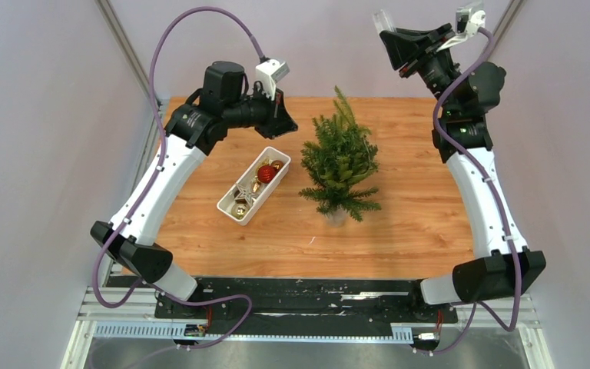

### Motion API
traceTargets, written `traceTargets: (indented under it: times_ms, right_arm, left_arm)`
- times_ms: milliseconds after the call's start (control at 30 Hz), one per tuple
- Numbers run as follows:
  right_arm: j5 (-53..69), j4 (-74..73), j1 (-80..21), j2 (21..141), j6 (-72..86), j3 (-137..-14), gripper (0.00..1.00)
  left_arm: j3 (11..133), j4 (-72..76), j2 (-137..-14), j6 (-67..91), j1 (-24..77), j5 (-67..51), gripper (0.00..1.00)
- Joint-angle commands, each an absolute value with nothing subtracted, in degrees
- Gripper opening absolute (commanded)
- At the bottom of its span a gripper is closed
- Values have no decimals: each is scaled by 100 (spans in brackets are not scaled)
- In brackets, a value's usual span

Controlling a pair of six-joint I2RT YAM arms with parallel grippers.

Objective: Decorate the small christmas tree
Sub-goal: Wrap the decoration item around the Christmas tree.

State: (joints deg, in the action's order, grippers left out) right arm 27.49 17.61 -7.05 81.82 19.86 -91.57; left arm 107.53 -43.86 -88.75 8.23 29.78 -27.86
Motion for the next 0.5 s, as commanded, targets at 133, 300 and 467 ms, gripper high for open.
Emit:
traceTargets:
  times_ms: [133, 300, 467]
  right_arm:
    - [2161, 1429, -502, 7335, 1178, -9192, 0]
    - [2058, 1264, -379, 7060, 984, -9094, 0]
    - [2052, 1239, -293, 7116, 1071, -9219, 0]
  left_arm:
    - [11116, -4211, -8863, 700, 2957, -3005, 0]
    - [11216, -4227, -8898, 628, 2960, -3001, 0]
    - [11303, -4248, -8940, 570, 2958, -2921, 0]
